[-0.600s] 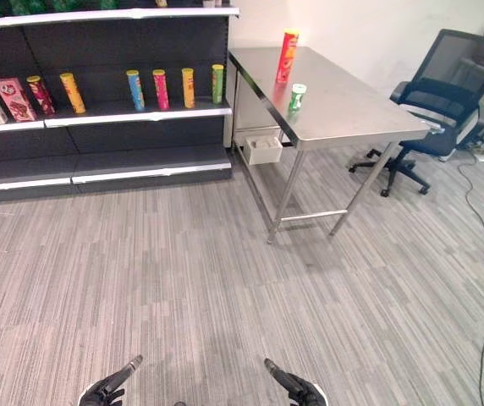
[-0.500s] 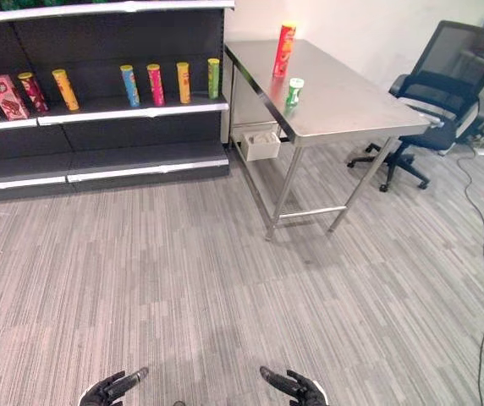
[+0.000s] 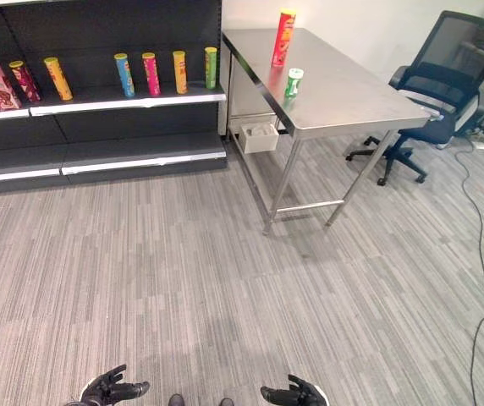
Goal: Put the goods on the table back onto the shelves and tidy them up.
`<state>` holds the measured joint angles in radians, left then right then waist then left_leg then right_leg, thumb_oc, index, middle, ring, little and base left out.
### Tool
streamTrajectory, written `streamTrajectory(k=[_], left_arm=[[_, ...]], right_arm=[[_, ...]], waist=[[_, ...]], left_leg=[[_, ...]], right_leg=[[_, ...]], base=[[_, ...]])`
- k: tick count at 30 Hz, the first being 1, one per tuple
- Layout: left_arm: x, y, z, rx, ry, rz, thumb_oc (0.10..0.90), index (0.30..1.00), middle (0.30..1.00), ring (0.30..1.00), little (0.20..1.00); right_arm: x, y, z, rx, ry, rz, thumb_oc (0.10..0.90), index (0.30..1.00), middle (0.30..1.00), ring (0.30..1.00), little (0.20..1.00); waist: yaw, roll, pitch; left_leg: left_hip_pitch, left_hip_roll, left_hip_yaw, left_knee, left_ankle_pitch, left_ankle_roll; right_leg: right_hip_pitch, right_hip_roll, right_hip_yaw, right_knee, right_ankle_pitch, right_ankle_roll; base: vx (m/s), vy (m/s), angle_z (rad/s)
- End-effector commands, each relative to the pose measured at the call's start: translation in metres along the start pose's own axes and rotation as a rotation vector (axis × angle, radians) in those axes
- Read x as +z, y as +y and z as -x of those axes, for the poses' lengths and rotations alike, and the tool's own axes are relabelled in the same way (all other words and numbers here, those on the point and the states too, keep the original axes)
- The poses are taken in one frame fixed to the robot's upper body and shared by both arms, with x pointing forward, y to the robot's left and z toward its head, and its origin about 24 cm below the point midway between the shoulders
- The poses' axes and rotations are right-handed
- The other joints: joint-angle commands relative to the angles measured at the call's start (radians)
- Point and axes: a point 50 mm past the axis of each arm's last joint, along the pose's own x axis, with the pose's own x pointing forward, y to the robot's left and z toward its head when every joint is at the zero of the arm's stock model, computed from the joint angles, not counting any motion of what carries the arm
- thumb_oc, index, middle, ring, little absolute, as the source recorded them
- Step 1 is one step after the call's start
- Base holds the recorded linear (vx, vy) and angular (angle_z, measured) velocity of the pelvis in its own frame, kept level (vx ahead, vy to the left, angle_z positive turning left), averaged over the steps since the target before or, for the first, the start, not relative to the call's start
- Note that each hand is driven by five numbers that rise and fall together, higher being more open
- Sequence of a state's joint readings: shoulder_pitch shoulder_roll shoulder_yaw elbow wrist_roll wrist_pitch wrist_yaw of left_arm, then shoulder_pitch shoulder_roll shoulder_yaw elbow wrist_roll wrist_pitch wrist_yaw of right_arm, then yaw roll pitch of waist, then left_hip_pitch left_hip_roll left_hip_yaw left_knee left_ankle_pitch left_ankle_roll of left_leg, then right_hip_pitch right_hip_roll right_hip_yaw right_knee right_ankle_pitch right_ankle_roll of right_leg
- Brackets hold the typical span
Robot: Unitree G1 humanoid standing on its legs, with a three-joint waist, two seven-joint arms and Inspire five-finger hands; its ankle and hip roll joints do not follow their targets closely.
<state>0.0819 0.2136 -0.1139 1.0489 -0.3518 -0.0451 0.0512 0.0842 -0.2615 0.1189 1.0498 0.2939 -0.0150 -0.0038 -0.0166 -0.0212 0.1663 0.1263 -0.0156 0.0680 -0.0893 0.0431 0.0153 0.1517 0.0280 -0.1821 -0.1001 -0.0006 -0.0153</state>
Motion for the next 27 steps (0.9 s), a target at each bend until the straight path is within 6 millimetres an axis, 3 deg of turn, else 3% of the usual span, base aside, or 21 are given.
streamTrajectory(k=[1, 7, 9, 10, 11, 15, 17, 18, 19, 20, 23, 24, 27], left_arm=[[0.031, -0.005, -0.006, -0.02, -0.11, -0.018, 0.8, 0.9, 0.9, 0.9, 0.9], [0.033, -0.005, -0.006, -0.021, -0.11, -0.022, 0.8, 0.9, 0.9, 0.9, 0.9], [0.041, -0.006, -0.008, -0.02, -0.125, -0.02, 0.8, 0.9, 0.9, 0.9, 0.9], [0.049, -0.008, -0.008, -0.023, -0.151, -0.002, 0.8, 0.9, 0.9, 0.9, 0.9], [0.048, -0.009, -0.008, -0.025, -0.146, 0.006, 0.8, 0.9, 0.9, 0.9, 0.9], [0.038, -0.011, -0.008, -0.016, -0.111, 0.035, 0.8, 0.9, 0.9, 0.9, 0.9], [0.034, -0.012, -0.007, -0.017, -0.101, 0.028, 0.8, 0.9, 0.9, 0.9, 0.9], [0.034, -0.012, -0.007, -0.017, -0.101, 0.028, 0.8, 0.9, 0.9, 0.9, 0.9], [0.032, -0.011, -0.007, -0.014, -0.097, 0.024, 0.8, 0.9, 0.9, 0.9, 0.9], [0.025, -0.006, -0.006, -0.003, -0.08, 0.023, 0.8, 0.9, 0.9, 0.9, 0.9], [0.025, -0.006, -0.006, -0.003, -0.08, 0.022, 0.8, 0.9, 0.9, 0.9, 0.9], [0.016, 0.002, -0.004, 0.022, -0.056, 0.037, 0.8, 0.9, 0.9, 0.9, 0.9], [0.009, 0.009, -0.002, 0.043, -0.042, 0.046, 0.8, 0.9, 0.9, 0.9, 0.9]], right_arm=[[0.034, -0.019, -0.002, -0.044, -0.122, 0.015, 0.8, 0.9, 0.9, 0.9, 0.9], [0.033, -0.018, -0.002, -0.036, -0.118, 0.02, 0.8, 0.9, 0.9, 0.9, 0.9], [0.036, -0.016, -0.002, -0.026, -0.127, 0.03, 0.8, 0.9, 0.9, 0.9, 0.9], [0.044, -0.018, -0.001, -0.03, -0.163, 0.025, 0.8, 0.9, 0.9, 0.9, 0.9], [0.048, -0.02, -0.001, -0.032, -0.179, 0.026, 0.8, 0.9, 0.9, 0.9, 0.9], [0.059, -0.019, -0.001, -0.038, -0.215, 0.024, 0.8, 0.9, 0.9, 0.9, 0.9], [0.065, -0.017, 0.0, -0.031, -0.237, 0.037, 0.8, 0.9, 0.9, 0.9, 0.9], [0.065, -0.017, 0.0, -0.031, -0.237, 0.037, 0.8, 0.9, 0.9, 0.9, 0.9], [0.068, -0.016, 0.0, -0.027, -0.248, 0.049, 0.8, 0.9, 0.9, 0.9, 0.9], [0.074, -0.011, 0.0, -0.006, -0.271, 0.076, 0.8, 0.9, 0.9, 0.9, 0.9], [0.074, -0.011, 0.0, -0.006, -0.271, 0.076, 0.8, 0.9, 0.9, 0.9, 0.9], [0.077, -0.004, 0.002, 0.024, -0.291, 0.09, 0.8, 0.9, 0.9, 0.9, 0.9], [0.074, 0.003, 0.001, 0.051, -0.282, 0.101, 0.8, 0.9, 0.9, 0.9, 0.9]], waist=[[-0.004, -0.004, -0.015], [-0.008, -0.006, -0.007], [-0.008, -0.017, 0.018], [-0.001, -0.032, 0.083], [0.001, -0.038, 0.099], [0.02, -0.023, 0.102], [0.038, -0.007, 0.099], [0.039, -0.008, 0.101], [0.051, -0.001, 0.098], [0.075, 0.01, 0.08], [0.077, 0.009, 0.083], [0.083, 0.002, 0.048], [0.1, -0.028, 0.014]], left_leg=[[0.02, 0.052, -0.011, 0.009, -0.042, -0.084], [0.008, 0.059, -0.013, 0.04, -0.049, -0.09], [-0.037, 0.072, -0.022, 0.12, -0.061, -0.099], [-0.182, 0.091, -0.024, 0.379, 0.001, -0.129], [-0.246, 0.099, -0.021, 0.492, 0.028, -0.122], [-0.342, 0.069, 0.014, 0.335, 0.033, -0.1], [-0.356, 0.059, 0.017, 0.195, 0.109, -0.108], [-0.351, 0.057, 0.018, 0.189, 0.112, -0.108], [-0.371, 0.052, 0.022, 0.107, 0.148, -0.12], [-0.39, 0.044, 0.052, 0.015, 0.198, -0.14], [-0.386, 0.044, 0.055, 0.014, 0.197, -0.14], [-0.343, 0.04, 0.067, 0.004, 0.214, -0.114], [-0.313, 0.023, 0.079, 0.021, 0.175, -0.076]], right_leg=[[0.001, -0.051, 0.0, 0.013, -0.045, 0.1], [0.003, -0.045, 0.005, 0.013, -0.048, 0.092], [-0.006, -0.041, 0.006, 0.013, -0.047, 0.083], [0.0, -0.036, -0.007, 0.015, -0.044, 0.063], [0.004, -0.032, -0.014, 0.015, -0.047, 0.051], [0.032, -0.017, -0.016, 0.013, -0.086, 0.062], [0.052, 0.004, 0.0, 0.013, -0.105, 0.065], [0.054, 0.002, 0.001, 0.013, -0.106, 0.066], [0.071, 0.013, 0.012, 0.013, -0.123, 0.066], [0.129, 0.035, 0.061, 0.013, -0.159, 0.066], [0.132, 0.033, 0.063, 0.013, -0.159, 0.066], [0.165, 0.027, 0.097, 0.013, -0.18, 0.067], [0.179, -0.017, 0.116, 0.055, -0.179, 0.099]], base=[[0.0, 0.0, 0.0], [0.01, -0.052, 0.0], [-0.06, -0.217, 0.01], [-0.06, -0.341, 0.06], [0.03, -0.318, 0.27], [0.19, -0.028, 0.02], [0.24, 0.041, 0.12], [0.24, 0.03, -0.05], [0.5, 0.089, 0.01], [0.5, 0.089, -0.01], [0.25, 0.069, -0.42], [0.52, 0.182, -0.97], [0.44, 0.166, -0.81]])
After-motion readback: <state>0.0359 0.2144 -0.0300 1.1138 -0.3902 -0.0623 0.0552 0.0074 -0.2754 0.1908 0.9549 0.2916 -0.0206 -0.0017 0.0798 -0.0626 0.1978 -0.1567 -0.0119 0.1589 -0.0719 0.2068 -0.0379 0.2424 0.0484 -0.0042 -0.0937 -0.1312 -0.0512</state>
